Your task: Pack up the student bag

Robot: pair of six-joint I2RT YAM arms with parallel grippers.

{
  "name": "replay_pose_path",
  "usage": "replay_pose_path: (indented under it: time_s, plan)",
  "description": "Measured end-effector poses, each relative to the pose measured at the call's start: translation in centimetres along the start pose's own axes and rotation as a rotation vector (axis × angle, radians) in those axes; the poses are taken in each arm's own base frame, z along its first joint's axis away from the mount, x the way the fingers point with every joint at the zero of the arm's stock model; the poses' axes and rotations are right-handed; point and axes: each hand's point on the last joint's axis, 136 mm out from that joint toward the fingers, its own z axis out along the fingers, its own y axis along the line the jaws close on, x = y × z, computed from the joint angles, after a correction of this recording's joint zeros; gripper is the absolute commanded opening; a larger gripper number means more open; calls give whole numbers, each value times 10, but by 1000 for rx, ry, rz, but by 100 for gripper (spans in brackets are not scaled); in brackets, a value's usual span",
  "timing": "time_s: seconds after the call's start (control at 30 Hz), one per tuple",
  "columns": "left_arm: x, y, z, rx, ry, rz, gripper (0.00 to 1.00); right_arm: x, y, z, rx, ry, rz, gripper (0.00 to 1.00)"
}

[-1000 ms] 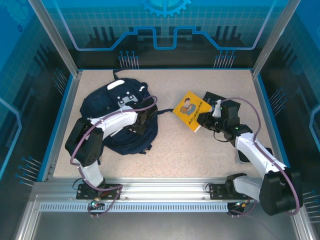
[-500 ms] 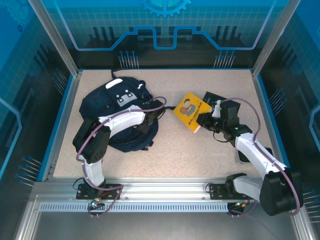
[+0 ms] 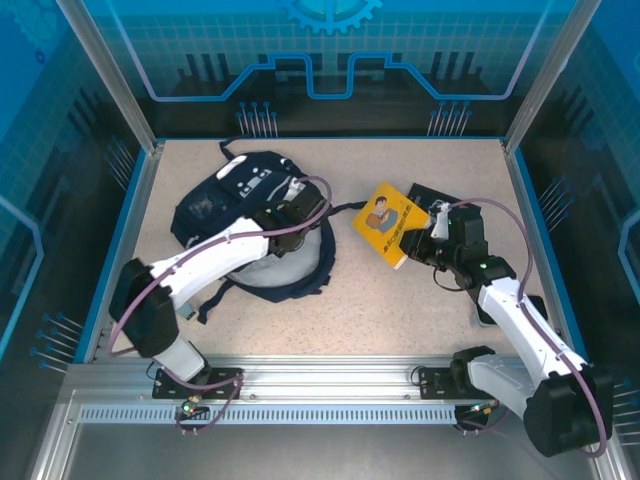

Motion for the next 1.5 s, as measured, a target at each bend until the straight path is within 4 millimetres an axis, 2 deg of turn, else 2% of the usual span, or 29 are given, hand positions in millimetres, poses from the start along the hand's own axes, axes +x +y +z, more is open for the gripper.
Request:
replay_pose_path:
  time_s: [0.13, 0.23, 0.47, 0.6, 0.8, 0.93, 1.03, 1.17, 1.33, 1.5]
  plan:
    - [-30, 7, -27, 40, -139, -95, 1, 0, 7, -10, -27, -12, -30, 0]
    - [-43, 6, -34, 57, -190, -136, 1, 4, 16, -15, -70, 5, -40, 0]
    - [-55, 0, -37, 75, -243, -175, 1, 16, 41, -28, -193, 41, -71, 0]
    - [-57, -3, -38, 84, -255, -184, 0, 33, 54, -24, -245, 100, -72, 0]
    - [-58, -5, -39, 94, -257, -191, 0, 58, 70, 10, -287, 222, 17, 0]
    - [-58, -7, -39, 109, -256, -193, 0, 65, 77, 42, -284, 270, 98, 0]
    - [-58, -9, -40, 121, -255, -205, 0, 68, 91, 65, -277, 302, 135, 0]
    - [-58, -10, -42, 132, -257, -215, 0, 58, 111, 95, -269, 288, 177, 0]
    - [-58, -5, -48, 147, -267, -233, 0, 42, 115, 134, -221, 230, 252, 0]
    - [-59, -2, -52, 155, -273, -255, 0, 38, 124, 177, -214, 228, 315, 0]
